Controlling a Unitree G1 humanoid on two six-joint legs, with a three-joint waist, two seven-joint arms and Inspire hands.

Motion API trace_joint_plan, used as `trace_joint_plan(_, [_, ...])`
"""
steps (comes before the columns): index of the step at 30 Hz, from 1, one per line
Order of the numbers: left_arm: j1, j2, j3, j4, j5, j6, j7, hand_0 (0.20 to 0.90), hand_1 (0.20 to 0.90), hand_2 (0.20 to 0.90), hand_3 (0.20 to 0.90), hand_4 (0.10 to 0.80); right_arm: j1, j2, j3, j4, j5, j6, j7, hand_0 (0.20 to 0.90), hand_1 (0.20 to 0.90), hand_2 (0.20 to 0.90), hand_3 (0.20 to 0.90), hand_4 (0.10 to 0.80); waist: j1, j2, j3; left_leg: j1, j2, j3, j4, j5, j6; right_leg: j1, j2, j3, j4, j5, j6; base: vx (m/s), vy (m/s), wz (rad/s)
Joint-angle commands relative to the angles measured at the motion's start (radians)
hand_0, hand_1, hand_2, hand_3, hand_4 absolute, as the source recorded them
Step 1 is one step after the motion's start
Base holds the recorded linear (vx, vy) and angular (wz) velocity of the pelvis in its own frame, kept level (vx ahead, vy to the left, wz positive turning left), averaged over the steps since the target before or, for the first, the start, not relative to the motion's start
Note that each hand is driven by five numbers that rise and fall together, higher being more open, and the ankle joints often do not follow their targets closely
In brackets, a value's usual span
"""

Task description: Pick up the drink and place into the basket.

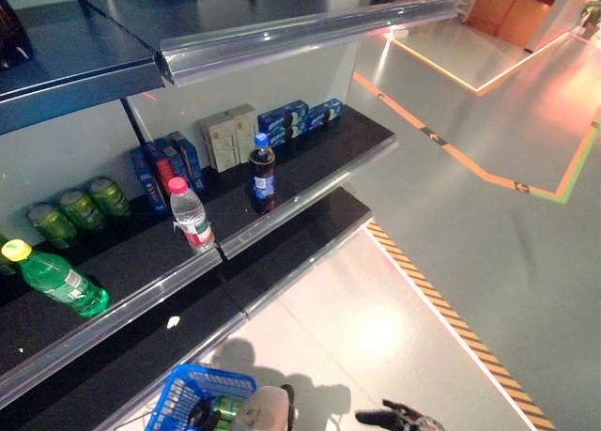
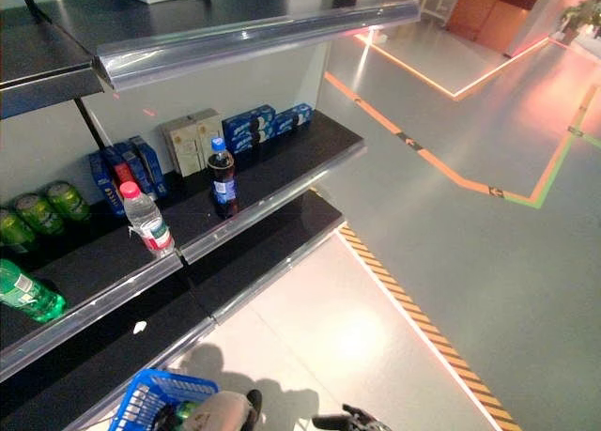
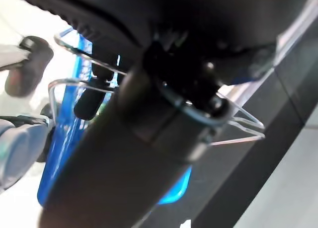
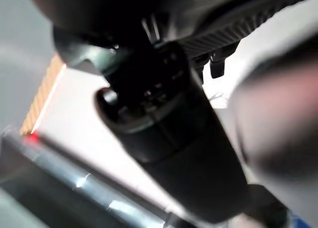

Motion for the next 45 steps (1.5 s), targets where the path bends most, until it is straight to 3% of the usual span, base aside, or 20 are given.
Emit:
trace_joint_plan(1, [-0.027,0.113,-0.045,-0.038,-0.018,-0.118,0.020,0.300,0.300,0.300,0.200,0.100,0.018,-0.025,-0.053,-0.005,-0.009,-0.024,-0.001,0.900,0.900,0.900,0.900,0.800,-0.031,0.029,-0.034,0.017,-0.038,-0.077,-0.070,0.018,-0.006,0.000,-0.125,0.016,-0.293,0.390,-0.004,0.297,-0.428,1.02])
trace_joint_plan(3, [-0.059,0.125,-0.088,-0.053,-0.040,-0.106,0.008,0.300,0.300,0.300,0.200,0.100,0.014,-0.039,-0.045,-0.013,0.033,-0.041,-0.011,0.900,0.900,0.900,0.900,0.800,-0.076,0.013,-0.014,0.063,-0.035,-0.160,-0.075,-0.036,-0.018,-0.052,-0.185,0.076,-0.581,0.409,-0.004,0.330,-0.547,1.32])
trace_joint_plan(4, [-0.077,0.127,-0.109,-0.063,-0.027,-0.109,-0.003,0.300,0.300,0.300,0.200,0.100,0.015,-0.045,-0.046,-0.013,0.054,-0.055,-0.008,0.900,0.900,0.900,0.900,0.800,-0.111,-0.003,-0.007,0.086,-0.040,-0.223,-0.083,-0.070,-0.032,-0.085,-0.193,0.180,-0.749,0.444,0.018,0.324,-0.494,1.69])
trace_joint_plan(7, [-0.081,0.126,-0.116,-0.079,-0.012,-0.117,0.002,0.300,0.300,0.300,0.200,0.100,0.016,-0.035,-0.035,-0.014,0.051,-0.045,-0.013,0.900,0.900,0.900,0.900,0.800,-0.134,-0.008,-0.005,0.120,-0.005,-0.282,-0.091,-0.103,-0.054,-0.114,-0.173,0.253,-0.751,0.493,0.040,0.297,-0.463,1.75])
trace_joint_plan(9, [-0.072,0.105,-0.117,-0.084,0.037,-0.132,0.018,0.300,0.300,0.300,0.200,0.100,0.009,-0.034,-0.021,-0.009,0.064,-0.020,-0.013,0.900,0.900,0.900,0.900,0.800,-0.114,-0.021,-0.014,0.120,0.045,-0.291,-0.093,-0.088,-0.085,-0.050,-0.151,0.206,-0.759,0.400,0.031,0.185,-0.407,1.19])
trace_joint_plan(11, [-0.065,0.084,-0.111,-0.073,0.076,-0.148,0.019,0.300,0.300,0.300,0.200,0.100,0.007,-0.033,-0.013,-0.016,0.059,-0.014,-0.016,0.900,0.900,0.900,0.900,0.800,-0.101,-0.028,-0.018,0.113,0.097,-0.274,-0.091,-0.066,-0.116,-0.020,-0.140,0.172,-0.745,0.358,0.012,0.096,-0.374,1.24])
trace_joint_plan(15, [-0.046,0.070,-0.088,-0.047,0.095,-0.154,-0.002,0.300,0.300,0.300,0.200,0.100,0.011,-0.056,-0.006,-0.045,0.069,0.001,-0.021,0.900,0.900,0.900,0.900,0.800,-0.082,-0.046,-0.012,0.077,0.165,-0.210,-0.110,0.003,-0.148,0.020,-0.125,0.079,-0.753,0.313,-0.031,0.034,-0.293,0.90])
trace_joint_plan(16, [-0.048,0.072,-0.108,-0.052,0.107,-0.147,-0.013,0.300,0.300,0.300,0.200,0.100,0.018,-0.064,-0.020,-0.046,0.089,-0.004,-0.025,0.900,0.900,0.900,0.900,0.800,-0.083,-0.043,-0.007,0.045,0.187,-0.131,-0.117,0.045,-0.154,0.041,-0.115,0.028,-0.759,0.298,-0.044,-0.036,-0.217,0.65])
trace_joint_plan(17, [-0.049,0.072,-0.110,-0.052,0.107,-0.146,-0.014,0.300,0.300,0.300,0.200,0.100,0.020,-0.064,-0.022,-0.046,0.088,-0.005,-0.025,0.900,0.900,0.900,0.900,0.800,-0.085,-0.042,-0.008,0.041,0.190,-0.121,-0.118,0.049,-0.155,0.042,-0.114,0.021,-0.760,0.297,-0.046,-0.056,-0.163,0.68])
trace_joint_plan(19, [-0.063,0.071,-0.145,-0.065,0.107,-0.127,-0.020,0.300,0.300,0.300,0.200,0.100,0.035,-0.073,-0.044,-0.045,0.094,-0.037,-0.021,0.900,0.900,0.900,0.900,0.800,-0.102,-0.033,-0.004,0.013,0.223,-0.008,-0.125,0.092,-0.175,0.060,-0.111,-0.055,-0.772,0.286,-0.056,-0.051,-0.103,1.05])
trace_joint_plan(22, [-0.066,0.066,-0.167,-0.089,0.101,-0.110,-0.018,0.300,0.300,0.300,0.200,0.100,0.035,-0.087,-0.054,-0.057,0.097,-0.056,-0.013,0.900,0.900,0.900,0.900,0.800,-0.110,-0.031,-0.005,0.005,0.202,0.018,-0.092,0.088,-0.183,0.069,-0.108,-0.096,-0.786,0.282,-0.069,-0.100,-0.024,0.90])
trace_joint_plan(24, [-0.071,0.056,-0.174,-0.091,0.096,-0.105,-0.018,0.300,0.300,0.300,0.200,0.100,0.034,-0.096,-0.055,-0.074,0.100,-0.066,-0.007,0.900,0.900,0.900,0.900,0.800,-0.123,-0.031,-0.010,0.000,0.161,0.055,-0.053,0.051,-0.176,0.071,-0.110,-0.127,-0.787,0.277,-0.077,-0.091,0.076,0.36])
trace_joint_plan(26, [-0.068,0.052,-0.179,-0.088,0.098,-0.102,-0.016,0.300,0.300,0.300,0.200,0.100,0.031,-0.099,-0.053,-0.079,0.101,-0.070,-0.002,0.900,0.900,0.900,0.900,0.800,-0.132,-0.026,-0.018,0.019,0.161,0.088,-0.083,0.045,-0.174,0.075,-0.108,-0.140,-0.788,0.275,-0.078,0.018,0.139,0.56])
trace_joint_plan(33, [-0.056,0.051,-0.157,-0.087,0.111,-0.107,-0.029,0.300,0.300,0.300,0.200,0.100,0.052,-0.089,-0.016,-0.155,0.038,-0.091,0.013,0.900,0.900,0.900,0.900,0.800,-0.152,-0.010,-0.039,0.092,0.143,0.097,-0.181,0.054,-0.168,0.100,-0.120,-0.100,-0.792,0.283,-0.052,0.089,0.190,0.24])
trace_joint_plan(36, [-0.061,0.076,-0.169,-0.115,0.147,-0.081,-0.013,0.300,0.300,0.300,0.200,0.100,0.068,-0.083,0.012,-0.240,0.024,-0.104,-0.009,0.900,0.900,0.900,0.900,0.800,-0.167,0.000,-0.018,0.104,0.128,0.093,-0.185,0.048,-0.144,0.051,-0.135,-0.091,-0.669,0.281,-0.031,-0.001,0.084,0.09])
trace_joint_plan(39, [-0.064,0.107,-0.175,-0.147,0.157,-0.058,-0.004,0.300,0.300,0.300,0.200,0.100,0.076,-0.086,0.045,-0.364,0.015,-0.099,-0.052,0.900,0.900,0.900,0.900,0.800,-0.189,0.004,0.012,0.099,0.119,0.068,-0.165,0.029,-0.121,-0.031,-0.149,-0.030,-0.544,0.303,-0.007,-0.071,-0.031,0.02])
trace_joint_plan(41, [-0.073,0.122,-0.192,-0.187,0.130,-0.053,0.017,0.300,0.300,0.300,0.200,0.100,0.073,-0.104,0.062,-0.484,-0.008,-0.098,-0.075,0.900,0.900,0.900,0.900,0.800,-0.203,0.001,0.031,0.085,0.123,0.054,-0.140,0.022,-0.129,-0.028,-0.178,-0.002,-0.615,0.308,-0.004,-0.083,-0.156,0.20])
trace_joint_plan(43, [-0.072,0.121,-0.188,-0.240,0.116,-0.041,0.042,0.300,0.300,0.300,0.200,0.100,0.068,-0.118,0.078,-0.581,-0.050,-0.091,-0.084,0.900,0.900,0.900,0.900,0.800,-0.208,-0.003,0.042,0.080,0.135,0.066,-0.132,0.018,-0.145,-0.035,-0.230,0.011,-0.695,0.368,0.024,-0.115,-0.201,0.28])
trace_joint_plan(44, [-0.071,0.126,-0.187,-0.267,0.097,-0.039,0.058,0.300,0.300,0.300,0.200,0.100,0.059,-0.126,0.094,-0.645,-0.082,-0.095,-0.087,0.900,0.900,0.900,0.900,0.800,-0.216,-0.005,0.051,0.082,0.151,0.070,-0.134,0.018,-0.155,-0.065,-0.259,0.022,-0.707,0.415,0.042,-0.127,-0.326,0.34])
trace_joint_plan(45, [-0.062,0.129,-0.179,-0.301,0.079,-0.035,0.088,0.300,0.300,0.300,0.200,0.100,0.049,-0.146,0.112,-0.721,-0.111,-0.095,-0.085,0.900,0.900,0.900,0.900,0.800,-0.215,-0.005,0.057,0.084,0.181,0.086,-0.127,0.016,-0.167,-0.062,-0.259,0.015,-0.730,0.406,0.048,-0.074,-0.373,0.33])
